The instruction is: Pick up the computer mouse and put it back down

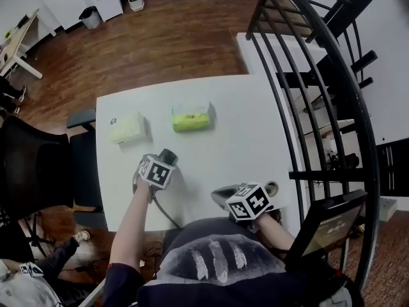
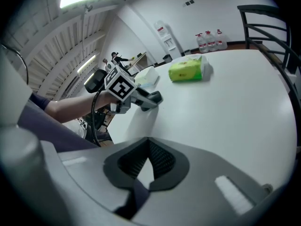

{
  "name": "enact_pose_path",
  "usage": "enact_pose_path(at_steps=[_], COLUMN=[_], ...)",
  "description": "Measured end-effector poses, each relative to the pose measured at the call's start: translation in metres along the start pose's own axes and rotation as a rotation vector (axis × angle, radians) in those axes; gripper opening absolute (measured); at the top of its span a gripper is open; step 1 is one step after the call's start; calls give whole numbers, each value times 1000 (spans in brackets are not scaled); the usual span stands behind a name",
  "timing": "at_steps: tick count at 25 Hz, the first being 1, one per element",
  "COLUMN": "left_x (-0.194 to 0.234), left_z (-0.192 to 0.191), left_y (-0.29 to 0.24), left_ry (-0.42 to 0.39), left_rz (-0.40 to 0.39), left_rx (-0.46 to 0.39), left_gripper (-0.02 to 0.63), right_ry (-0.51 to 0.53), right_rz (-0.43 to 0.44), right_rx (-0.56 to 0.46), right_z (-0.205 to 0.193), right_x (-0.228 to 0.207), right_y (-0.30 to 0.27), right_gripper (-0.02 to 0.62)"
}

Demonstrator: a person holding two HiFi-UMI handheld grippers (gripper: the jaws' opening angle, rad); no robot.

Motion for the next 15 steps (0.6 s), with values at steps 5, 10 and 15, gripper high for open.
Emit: enact_pose_path(at_steps=[5,10,15], left_x=[-3,-11,-7], left_z=[1,4,0], left_y=[-2,-2,2], left_ry=[-6,-20,-14], left_rz=[-3,-3,0], left_rx=[6,1,-1], left_gripper=[343,305,304], right_ry=[7,-13,-10], right_rz=[2,-13,-24], right_rx=[-11,-29,-42], right_z=[-1,-8,-9], right_x=[1,-1,1], right_y=[1,11,16], right_gripper=[3,3,3])
Point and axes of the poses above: the fingertips, and each gripper's own axes: y backward along the fingers, x to its left, z out of its top, the point moved 6 cm from there along y, backward along the fingers, and after that the axes turned 4 degrees about -z, right-handed, at the moved point
